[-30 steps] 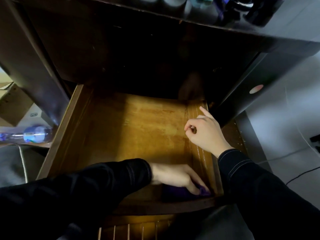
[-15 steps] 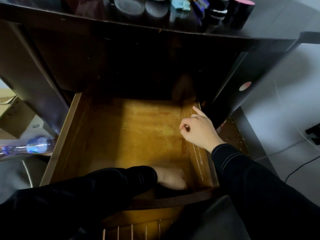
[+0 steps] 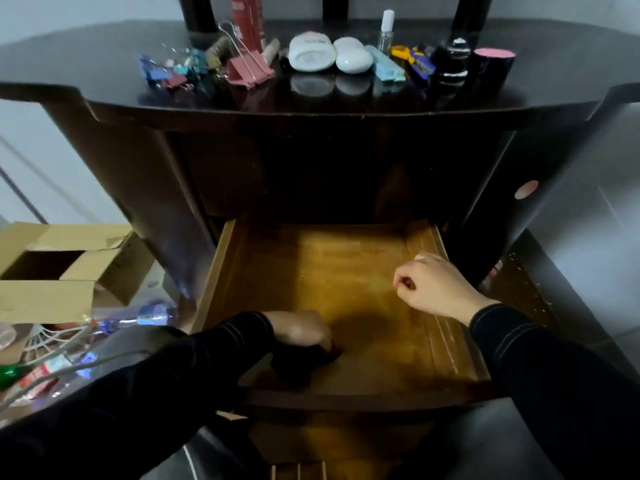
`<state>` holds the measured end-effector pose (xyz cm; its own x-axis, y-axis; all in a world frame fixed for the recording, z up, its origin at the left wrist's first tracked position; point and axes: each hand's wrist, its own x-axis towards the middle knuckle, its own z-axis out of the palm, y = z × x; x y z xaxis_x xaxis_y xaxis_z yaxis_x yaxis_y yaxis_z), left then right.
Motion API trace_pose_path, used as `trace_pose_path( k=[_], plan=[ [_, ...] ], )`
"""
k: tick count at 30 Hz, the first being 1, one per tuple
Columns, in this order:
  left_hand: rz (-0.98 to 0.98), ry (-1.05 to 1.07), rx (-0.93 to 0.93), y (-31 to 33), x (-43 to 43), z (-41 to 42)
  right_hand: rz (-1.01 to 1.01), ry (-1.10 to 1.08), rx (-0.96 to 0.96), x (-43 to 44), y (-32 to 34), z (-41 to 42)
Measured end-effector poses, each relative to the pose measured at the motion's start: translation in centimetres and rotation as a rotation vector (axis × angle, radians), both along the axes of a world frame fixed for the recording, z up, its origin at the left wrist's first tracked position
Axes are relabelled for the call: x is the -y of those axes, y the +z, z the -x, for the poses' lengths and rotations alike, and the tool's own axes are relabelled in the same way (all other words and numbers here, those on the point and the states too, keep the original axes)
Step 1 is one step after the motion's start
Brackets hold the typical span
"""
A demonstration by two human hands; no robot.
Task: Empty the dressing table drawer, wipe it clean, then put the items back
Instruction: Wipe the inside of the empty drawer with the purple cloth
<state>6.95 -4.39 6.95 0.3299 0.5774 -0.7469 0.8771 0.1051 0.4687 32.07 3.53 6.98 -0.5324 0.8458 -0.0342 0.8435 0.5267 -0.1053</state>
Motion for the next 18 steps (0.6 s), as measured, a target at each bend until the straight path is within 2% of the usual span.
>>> trace_pose_path(
  k=[2,5,9,12,15,17,18],
  plan=[
    [-0.068,0.263,0.111,1.2,-0.1,1.2,0.175,-0.013,-0.127,1.6,1.2,1.7],
    [-0.089,0.671,0.384,2.6,0.4,2.3,0.441,-0.023,-0.366,3.1,2.5,4.5],
    [-0.044,0.945,0.713,3.8,0.5,2.9,0.791,-0.089,-0.683,4.3,3.2,7.7],
    [-0.048,1.039,0.889,4.5,0.7,3.2,0.93,-0.103,-0.89,5.2,2.8,10.2],
    [-0.081,1.075,0.929,4.7,1.1,4.0,0.903,-0.077,-1.008,5.4,1.3,12.1],
    [-0.183,1.066,0.843,4.8,1.2,5.2,0.891,-0.109,-1.066,5.1,0.3,13.0],
    [-0.29,1.027,0.741,4.8,1.1,6.0,0.895,-0.137,-1.113,5.0,-0.1,13.4]
  ],
)
